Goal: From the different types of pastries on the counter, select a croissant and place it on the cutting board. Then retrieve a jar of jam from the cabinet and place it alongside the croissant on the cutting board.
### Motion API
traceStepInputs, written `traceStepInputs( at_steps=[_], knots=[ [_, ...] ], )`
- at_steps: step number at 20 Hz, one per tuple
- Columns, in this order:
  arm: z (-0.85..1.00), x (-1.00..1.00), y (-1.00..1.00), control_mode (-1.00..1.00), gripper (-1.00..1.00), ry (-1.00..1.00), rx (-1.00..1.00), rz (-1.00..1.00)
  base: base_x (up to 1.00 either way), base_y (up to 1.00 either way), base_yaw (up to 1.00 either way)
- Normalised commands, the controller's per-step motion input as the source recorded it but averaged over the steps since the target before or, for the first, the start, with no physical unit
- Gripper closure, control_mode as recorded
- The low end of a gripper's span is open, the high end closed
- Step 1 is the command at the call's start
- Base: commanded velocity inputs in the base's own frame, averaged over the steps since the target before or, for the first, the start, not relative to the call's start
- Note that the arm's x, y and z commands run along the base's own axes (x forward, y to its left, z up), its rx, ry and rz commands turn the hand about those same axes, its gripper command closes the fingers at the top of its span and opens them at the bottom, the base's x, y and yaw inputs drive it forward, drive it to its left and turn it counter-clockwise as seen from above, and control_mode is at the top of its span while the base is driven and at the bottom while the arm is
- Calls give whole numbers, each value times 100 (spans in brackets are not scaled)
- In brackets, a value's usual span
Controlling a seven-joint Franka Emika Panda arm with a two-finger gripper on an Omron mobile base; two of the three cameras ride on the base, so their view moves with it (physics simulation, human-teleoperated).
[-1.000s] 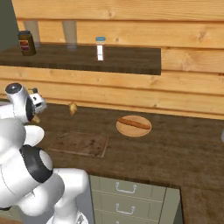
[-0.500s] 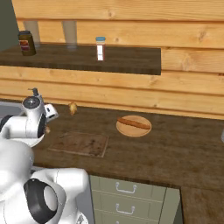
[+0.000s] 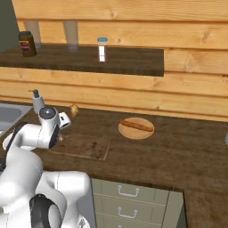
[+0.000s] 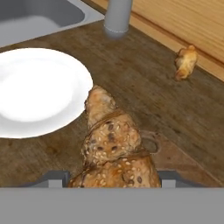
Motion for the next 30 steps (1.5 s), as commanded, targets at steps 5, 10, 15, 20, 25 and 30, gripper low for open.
traceStepInputs(
  at_steps=[5, 10, 15, 20, 25, 30],
  knots=[
    [-21, 11, -43, -100, 100, 0, 0, 1, 0, 0, 0],
    [-31, 12, -33, -100, 100, 1, 0, 0, 0, 0, 0],
    [-43, 4, -8, -100, 100, 9, 0, 2, 0, 0, 0],
    [-38, 18, 0, -100, 100, 1, 0, 5, 0, 0, 0],
    [-36, 24, 0, -100, 100, 0, 0, 5, 0, 0, 0],
    [-27, 28, 0, -100, 100, 0, 0, 4, 0, 0, 0]
  ],
)
